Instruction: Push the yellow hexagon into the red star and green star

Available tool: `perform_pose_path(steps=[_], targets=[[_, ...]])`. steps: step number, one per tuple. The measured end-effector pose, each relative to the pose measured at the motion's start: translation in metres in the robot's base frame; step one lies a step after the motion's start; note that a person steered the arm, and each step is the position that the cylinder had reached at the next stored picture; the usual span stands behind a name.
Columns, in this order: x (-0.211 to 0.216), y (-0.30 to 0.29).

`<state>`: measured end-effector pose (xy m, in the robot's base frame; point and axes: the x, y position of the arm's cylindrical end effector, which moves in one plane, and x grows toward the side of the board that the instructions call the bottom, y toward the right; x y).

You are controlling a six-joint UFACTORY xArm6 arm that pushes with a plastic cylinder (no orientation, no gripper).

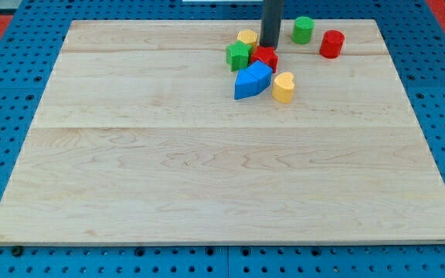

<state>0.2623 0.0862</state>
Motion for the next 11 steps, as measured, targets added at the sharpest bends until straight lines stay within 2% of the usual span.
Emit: perform_pose_path(steps=[1,2,3,4,5,11], targets=[[-0.013,0.011],[-0.060,0.003],[-0.071,-0.015],[-0.051,-0.048],[-0.042,-0.057],[-0.027,-0.031]])
